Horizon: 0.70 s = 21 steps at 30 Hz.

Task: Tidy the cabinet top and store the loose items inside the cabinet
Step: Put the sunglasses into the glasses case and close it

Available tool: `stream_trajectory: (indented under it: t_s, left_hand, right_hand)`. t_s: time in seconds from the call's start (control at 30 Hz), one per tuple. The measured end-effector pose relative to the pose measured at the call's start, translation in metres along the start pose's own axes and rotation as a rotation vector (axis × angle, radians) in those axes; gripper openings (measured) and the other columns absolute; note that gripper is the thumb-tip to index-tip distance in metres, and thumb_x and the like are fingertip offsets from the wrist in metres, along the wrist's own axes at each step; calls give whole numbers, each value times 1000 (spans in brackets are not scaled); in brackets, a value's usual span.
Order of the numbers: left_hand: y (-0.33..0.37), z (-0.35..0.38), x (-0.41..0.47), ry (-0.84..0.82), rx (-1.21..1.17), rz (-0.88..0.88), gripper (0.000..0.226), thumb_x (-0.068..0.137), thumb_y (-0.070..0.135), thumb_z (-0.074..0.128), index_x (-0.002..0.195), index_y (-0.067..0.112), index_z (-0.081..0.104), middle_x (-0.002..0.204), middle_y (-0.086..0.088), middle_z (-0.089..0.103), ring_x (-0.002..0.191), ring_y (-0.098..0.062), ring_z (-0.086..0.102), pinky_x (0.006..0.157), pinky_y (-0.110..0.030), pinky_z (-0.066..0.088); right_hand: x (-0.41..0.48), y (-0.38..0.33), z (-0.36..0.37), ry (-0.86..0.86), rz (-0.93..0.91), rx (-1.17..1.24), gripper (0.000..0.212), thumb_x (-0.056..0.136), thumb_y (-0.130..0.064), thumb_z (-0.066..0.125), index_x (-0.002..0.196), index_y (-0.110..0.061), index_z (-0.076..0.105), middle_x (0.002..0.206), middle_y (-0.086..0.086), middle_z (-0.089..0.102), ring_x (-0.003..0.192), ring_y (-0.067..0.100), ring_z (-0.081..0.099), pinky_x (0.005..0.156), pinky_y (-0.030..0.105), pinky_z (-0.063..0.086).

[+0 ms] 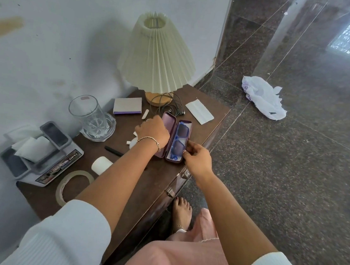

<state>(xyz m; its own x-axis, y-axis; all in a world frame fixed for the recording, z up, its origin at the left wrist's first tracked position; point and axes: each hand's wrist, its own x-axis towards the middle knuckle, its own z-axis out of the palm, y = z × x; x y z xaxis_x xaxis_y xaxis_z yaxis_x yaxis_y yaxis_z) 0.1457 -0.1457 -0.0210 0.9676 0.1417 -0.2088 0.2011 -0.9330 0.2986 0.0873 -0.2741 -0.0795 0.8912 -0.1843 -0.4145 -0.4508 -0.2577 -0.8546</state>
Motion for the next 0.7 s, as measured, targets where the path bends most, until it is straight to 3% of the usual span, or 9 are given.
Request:
stream_trajectory:
  t_s: [0.1,0.2,0.33,0.4,0.47,0.57,0.7]
  left_hand:
    - [-3,-2,-3,2,-144,105,34,95,20,47,128,14,53,121,-9,62,109,-26,59,88,-36,46]
    - [0,-4,-7,5,-222,160,32,93,23,53,124,17,58,119,-4,65,108,-21,60,93,-35,48]
    - [2,4,-14,-73,-147,222,25,86,27,64,109,20,68,109,-1,70,104,-21,62,93,-37,49]
    - [2,10,-17,-49,-123,220,28,84,25,66,111,21,67,111,-1,69,107,-21,62,94,-35,48]
    - [2,14,-18,-23,-130,205,30,84,23,67,114,22,67,114,0,68,108,-20,61,94,-34,47]
    - [1,16,-17,-15,-130,197,30,84,24,67,114,24,66,115,0,67,110,-21,59,93,-34,45]
    - [2,18,-15,-21,-127,189,29,85,24,67,114,24,66,119,-2,64,113,-22,57,94,-35,44]
  right_hand:
    - [0,-2,0,-8,39,52,43,93,-13,52,135,-17,53,118,3,67,96,20,66,86,44,55]
    - [-1,-7,-1,-29,101,147,38,97,-14,46,135,-13,53,114,6,67,96,21,64,80,36,54]
    - [-3,-9,1,-17,115,204,31,101,-20,43,124,-6,59,76,-1,57,65,12,52,57,24,48]
    - [-3,-8,2,-6,106,206,31,100,-22,46,122,-5,61,75,0,58,63,12,52,57,24,48]
    - [-3,-8,3,-16,83,199,32,98,-23,51,125,-8,59,90,5,65,68,13,56,59,25,50]
    - [-1,-7,6,-2,73,187,40,94,-21,60,131,-8,55,112,9,67,91,19,64,82,37,57]
    - [2,-4,9,28,88,175,41,91,-21,63,129,-8,58,112,10,68,104,26,65,91,47,54]
